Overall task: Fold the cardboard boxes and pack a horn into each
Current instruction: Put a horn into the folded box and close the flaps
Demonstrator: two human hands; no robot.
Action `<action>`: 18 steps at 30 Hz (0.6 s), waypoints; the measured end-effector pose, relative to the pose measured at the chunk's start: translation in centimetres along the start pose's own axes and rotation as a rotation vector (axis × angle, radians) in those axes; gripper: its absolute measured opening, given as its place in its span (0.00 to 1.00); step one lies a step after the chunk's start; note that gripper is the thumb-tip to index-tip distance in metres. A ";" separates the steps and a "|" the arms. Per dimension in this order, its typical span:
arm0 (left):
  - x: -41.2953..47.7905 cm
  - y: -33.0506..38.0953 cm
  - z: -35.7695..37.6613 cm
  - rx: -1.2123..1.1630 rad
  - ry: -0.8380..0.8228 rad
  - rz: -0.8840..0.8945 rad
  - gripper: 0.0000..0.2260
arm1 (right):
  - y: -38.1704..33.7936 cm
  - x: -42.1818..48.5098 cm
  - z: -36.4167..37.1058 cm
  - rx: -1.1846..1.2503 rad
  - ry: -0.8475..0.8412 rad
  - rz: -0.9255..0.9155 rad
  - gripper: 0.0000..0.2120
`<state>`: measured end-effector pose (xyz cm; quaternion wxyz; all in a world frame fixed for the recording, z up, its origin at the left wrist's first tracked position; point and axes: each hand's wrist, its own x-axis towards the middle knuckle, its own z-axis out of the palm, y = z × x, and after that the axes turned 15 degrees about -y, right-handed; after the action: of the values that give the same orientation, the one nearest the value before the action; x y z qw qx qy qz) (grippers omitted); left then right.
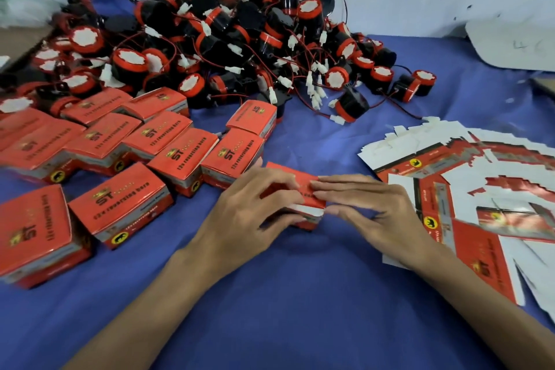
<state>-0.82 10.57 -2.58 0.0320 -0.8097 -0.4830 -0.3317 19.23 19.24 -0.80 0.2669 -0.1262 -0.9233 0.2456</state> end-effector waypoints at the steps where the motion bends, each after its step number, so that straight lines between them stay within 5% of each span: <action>1: 0.1 0.0 0.0 -0.042 -0.013 -0.005 0.05 | 0.0 0.0 0.2 -0.008 0.020 0.000 0.11; 18: -0.4 0.5 -0.1 -0.238 0.019 -0.023 0.05 | 0.4 0.7 1.1 -0.035 0.035 -0.108 0.10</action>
<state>-0.61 10.00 -2.58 -0.0637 -0.7991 -0.4490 -0.3947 18.05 19.42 -1.50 0.2935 -0.0849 -0.9281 0.2126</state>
